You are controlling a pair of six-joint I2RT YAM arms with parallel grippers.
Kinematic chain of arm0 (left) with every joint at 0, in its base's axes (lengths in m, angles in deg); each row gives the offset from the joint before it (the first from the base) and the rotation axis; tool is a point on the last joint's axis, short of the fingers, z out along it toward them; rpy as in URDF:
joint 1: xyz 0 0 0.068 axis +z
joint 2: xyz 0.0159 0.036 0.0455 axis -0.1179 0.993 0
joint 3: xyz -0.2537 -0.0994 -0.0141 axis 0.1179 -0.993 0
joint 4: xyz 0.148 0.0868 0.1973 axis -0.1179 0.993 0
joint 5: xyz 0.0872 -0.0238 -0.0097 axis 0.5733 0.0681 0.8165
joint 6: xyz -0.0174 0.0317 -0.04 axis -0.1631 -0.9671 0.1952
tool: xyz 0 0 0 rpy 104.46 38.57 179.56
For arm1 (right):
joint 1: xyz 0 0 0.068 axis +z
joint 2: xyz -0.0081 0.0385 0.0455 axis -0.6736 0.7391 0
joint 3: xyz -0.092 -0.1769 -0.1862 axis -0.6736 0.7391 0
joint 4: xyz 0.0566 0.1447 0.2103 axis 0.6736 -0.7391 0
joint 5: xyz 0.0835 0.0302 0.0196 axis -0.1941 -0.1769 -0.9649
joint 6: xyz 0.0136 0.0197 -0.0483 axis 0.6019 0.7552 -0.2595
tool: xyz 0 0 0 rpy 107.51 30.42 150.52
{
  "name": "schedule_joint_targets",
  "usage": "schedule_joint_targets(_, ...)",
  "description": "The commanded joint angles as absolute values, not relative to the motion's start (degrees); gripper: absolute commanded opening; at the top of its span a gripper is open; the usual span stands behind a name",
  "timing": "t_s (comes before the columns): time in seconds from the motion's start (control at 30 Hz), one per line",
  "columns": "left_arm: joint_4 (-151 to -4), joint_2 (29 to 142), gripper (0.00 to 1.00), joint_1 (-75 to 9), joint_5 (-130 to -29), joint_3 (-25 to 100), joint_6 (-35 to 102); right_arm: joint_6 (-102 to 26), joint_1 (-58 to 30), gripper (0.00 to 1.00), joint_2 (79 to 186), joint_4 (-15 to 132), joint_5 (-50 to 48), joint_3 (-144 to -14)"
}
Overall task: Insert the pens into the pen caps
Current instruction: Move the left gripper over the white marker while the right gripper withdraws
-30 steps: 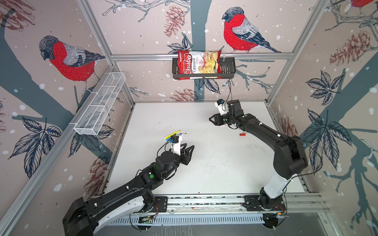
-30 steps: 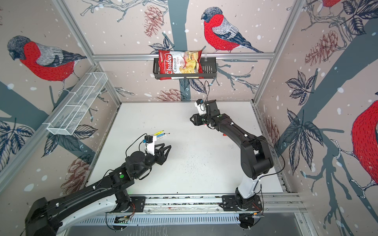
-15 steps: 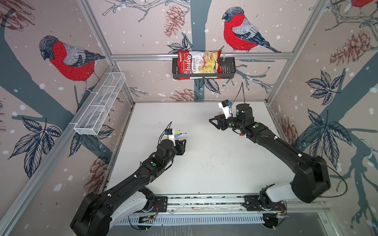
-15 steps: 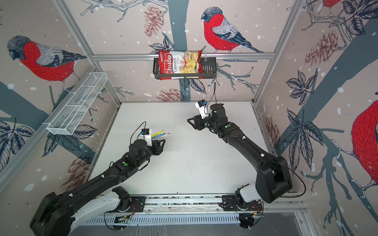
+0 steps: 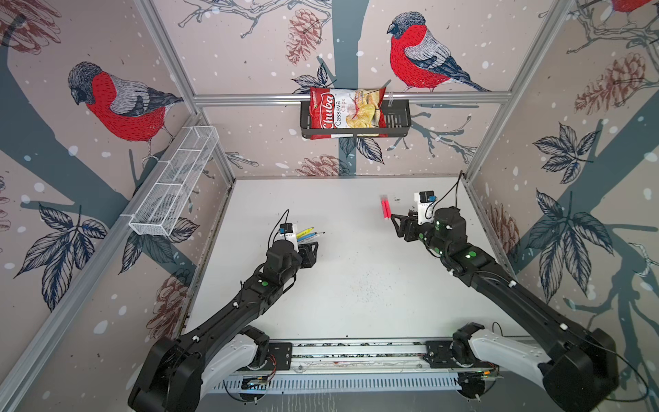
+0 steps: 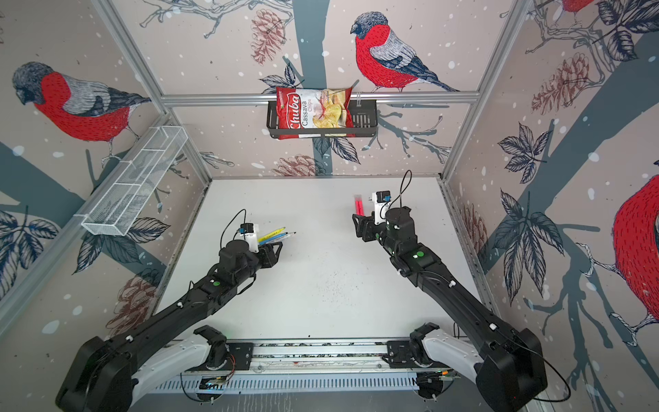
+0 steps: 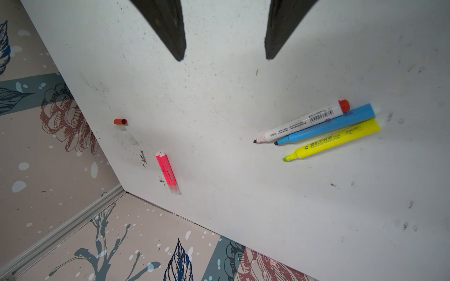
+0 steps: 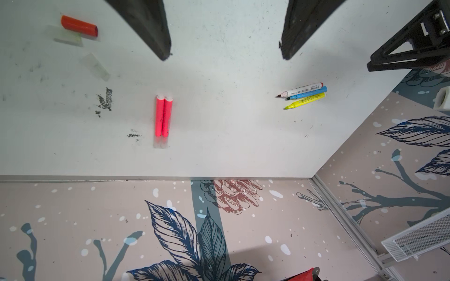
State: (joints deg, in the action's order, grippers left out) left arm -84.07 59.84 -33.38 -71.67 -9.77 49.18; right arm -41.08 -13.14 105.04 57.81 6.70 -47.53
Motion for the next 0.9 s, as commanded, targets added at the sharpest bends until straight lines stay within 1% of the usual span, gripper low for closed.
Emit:
schedule_joint_targets(0.0,-84.14,59.79,0.54,-33.13,-72.05,-9.5,47.51,-39.14,-13.19,0.73,102.99,58.93,9.39,-46.29)
schedule_joint_targets(0.2,-83.12,62.95,0.54,-32.55,-72.09,-7.35,45.08,-38.27,-13.26,0.74,99.89,60.22,9.3,-41.1)
schedule_joint_targets(0.37,-82.73,69.39,0.54,-29.08,-76.31,-3.66,44.11,-38.15,-13.33,0.74,99.96,59.63,7.52,-39.47)
schedule_joint_targets(0.5,-81.5,74.12,0.54,-27.72,-77.25,-0.77,43.13,-38.02,-13.29,0.75,99.15,59.34,6.56,-38.57)
schedule_joint_targets(0.6,-80.78,77.67,0.54,-26.83,-76.68,0.84,43.0,-37.99,-13.24,0.75,98.36,59.72,5.55,-37.57)
schedule_joint_targets(0.73,-78.05,81.75,0.54,-26.51,-71.48,3.2,42.96,-38.67,-13.26,0.75,97.94,58.85,3.99,-37.19)
schedule_joint_targets(0.87,-79.6,83.88,0.54,-25.14,-72.85,3.53,42.71,-39.0,-13.2,0.75,97.2,58.44,3.53,-36.68)
